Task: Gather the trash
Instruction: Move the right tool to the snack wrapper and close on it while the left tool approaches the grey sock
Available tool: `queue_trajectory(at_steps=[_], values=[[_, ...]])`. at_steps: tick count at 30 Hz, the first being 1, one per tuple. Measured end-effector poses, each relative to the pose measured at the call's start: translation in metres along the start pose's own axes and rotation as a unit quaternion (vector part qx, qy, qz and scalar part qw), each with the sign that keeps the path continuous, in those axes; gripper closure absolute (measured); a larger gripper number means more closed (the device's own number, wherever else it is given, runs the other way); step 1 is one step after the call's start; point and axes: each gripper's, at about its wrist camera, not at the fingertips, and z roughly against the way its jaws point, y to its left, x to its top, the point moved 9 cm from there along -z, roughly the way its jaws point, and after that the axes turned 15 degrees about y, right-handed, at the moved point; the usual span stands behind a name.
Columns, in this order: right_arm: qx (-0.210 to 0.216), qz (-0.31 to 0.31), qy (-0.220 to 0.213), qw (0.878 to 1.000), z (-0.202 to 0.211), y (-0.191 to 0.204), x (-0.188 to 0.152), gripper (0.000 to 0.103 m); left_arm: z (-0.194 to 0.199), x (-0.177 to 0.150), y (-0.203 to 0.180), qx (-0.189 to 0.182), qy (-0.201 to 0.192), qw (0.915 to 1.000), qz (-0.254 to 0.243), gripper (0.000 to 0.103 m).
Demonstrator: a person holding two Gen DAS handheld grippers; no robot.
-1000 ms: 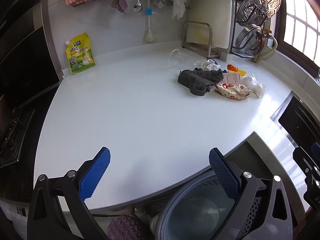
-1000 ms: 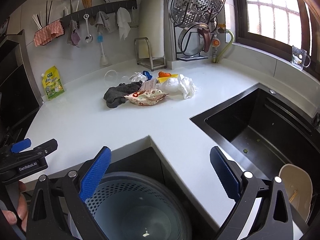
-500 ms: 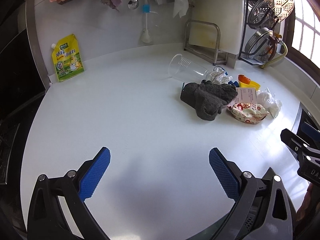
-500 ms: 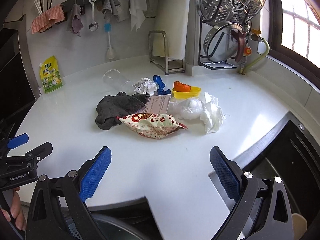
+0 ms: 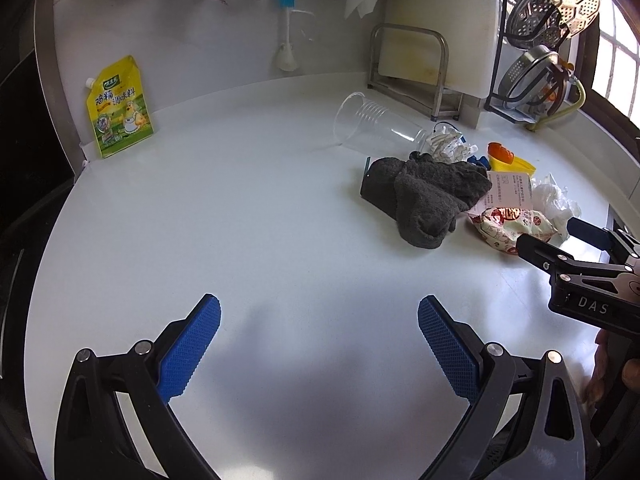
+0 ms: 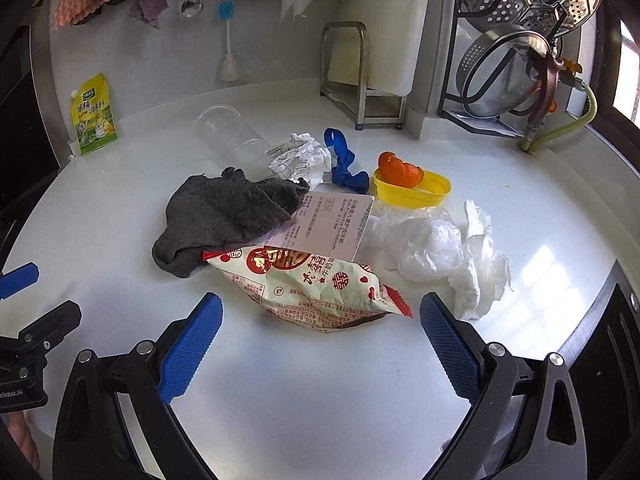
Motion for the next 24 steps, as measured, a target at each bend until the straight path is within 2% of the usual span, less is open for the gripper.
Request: queue_trajectory(at_steps=[7,12,17,18,20,21,23,24], values=[[-0.023,0.015,0.024,0.999,-0.017,0.001,0.010,0.008,-0.005,0.003,-0.004,-0.005,0.005,1.0000,-0.001,0.006],[-0.019,0.013,0.049,0.999,-0.029,0.001,0.011,0.009,-0.004,0.006,-0.007,-0.006,0.003,1.0000,-0.003,0.006],[-0.015,0.020,0.042,0.999,-0.027,0.004,0.012,0.010,-0.004,0.009,-0.009,-0.008,0.004,1.0000,-0.001,0.006],[-0.016,0.022,0.039,0.999,-0.026,0.006,0.012,0.013,-0.004,0.010,-0.009,-0.008,0.005,1.0000,-0.001,0.006],[-0.016,0.029,0.039,0.999,-0.025,0.008,0.010,0.029,-0.005,0.010,-0.010,-0.008,0.004,1.0000,-0.001,0.006],[-0.018,0.032,0.041,0.998,-0.025,0.009,0.009,0.033,-0.005,0.010,-0.011,-0.009,0.004,1.0000,-0.002,0.006],[-0.023,0.037,0.040,0.998,-0.023,0.010,0.007,0.049,-0.006,0.011,-0.013,-0.011,0.006,0.9999,-0.002,0.006],[-0.024,0.037,0.038,0.998,-0.022,0.011,0.006,0.054,-0.007,0.012,-0.015,-0.012,0.008,0.9999,-0.002,0.006]])
